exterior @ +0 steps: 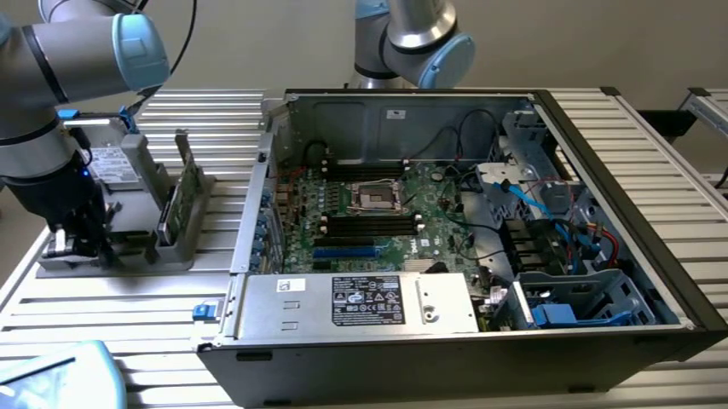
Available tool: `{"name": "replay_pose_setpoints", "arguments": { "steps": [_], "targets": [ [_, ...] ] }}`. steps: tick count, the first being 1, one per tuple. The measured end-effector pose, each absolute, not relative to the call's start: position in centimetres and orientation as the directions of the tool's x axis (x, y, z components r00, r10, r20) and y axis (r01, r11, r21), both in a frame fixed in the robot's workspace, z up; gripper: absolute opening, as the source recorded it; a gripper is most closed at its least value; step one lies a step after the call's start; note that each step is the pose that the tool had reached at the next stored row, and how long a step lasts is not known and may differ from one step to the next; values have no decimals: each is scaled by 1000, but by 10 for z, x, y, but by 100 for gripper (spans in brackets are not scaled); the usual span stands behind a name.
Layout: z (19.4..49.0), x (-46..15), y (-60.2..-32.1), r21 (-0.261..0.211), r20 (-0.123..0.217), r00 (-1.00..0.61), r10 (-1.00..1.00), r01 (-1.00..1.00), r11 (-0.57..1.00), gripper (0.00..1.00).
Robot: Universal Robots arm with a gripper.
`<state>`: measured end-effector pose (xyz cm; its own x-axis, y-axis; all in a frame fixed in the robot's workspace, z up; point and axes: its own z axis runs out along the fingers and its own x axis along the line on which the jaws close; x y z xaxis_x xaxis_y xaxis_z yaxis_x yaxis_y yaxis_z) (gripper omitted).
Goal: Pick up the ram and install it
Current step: 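Pick up the ram and move it above insertion slot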
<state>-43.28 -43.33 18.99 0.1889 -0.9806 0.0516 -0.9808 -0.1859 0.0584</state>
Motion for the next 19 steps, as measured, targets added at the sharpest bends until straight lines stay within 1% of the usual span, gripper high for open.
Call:
{"name": "replay_pose_setpoints", "arguments": {
  "steps": [1, 2, 3, 19],
  "targets": [
    [190, -433, -433, 58, 52, 189, -981, -981, -186, 22],
    [190, -433, -433, 58, 52, 189, -981, -981, -186, 16],
    [190, -433, -433, 58, 52, 189, -981, -981, -186, 15],
    [190, -433, -433, 58, 52, 185, -981, -982, -182, 15]
  ]
}}
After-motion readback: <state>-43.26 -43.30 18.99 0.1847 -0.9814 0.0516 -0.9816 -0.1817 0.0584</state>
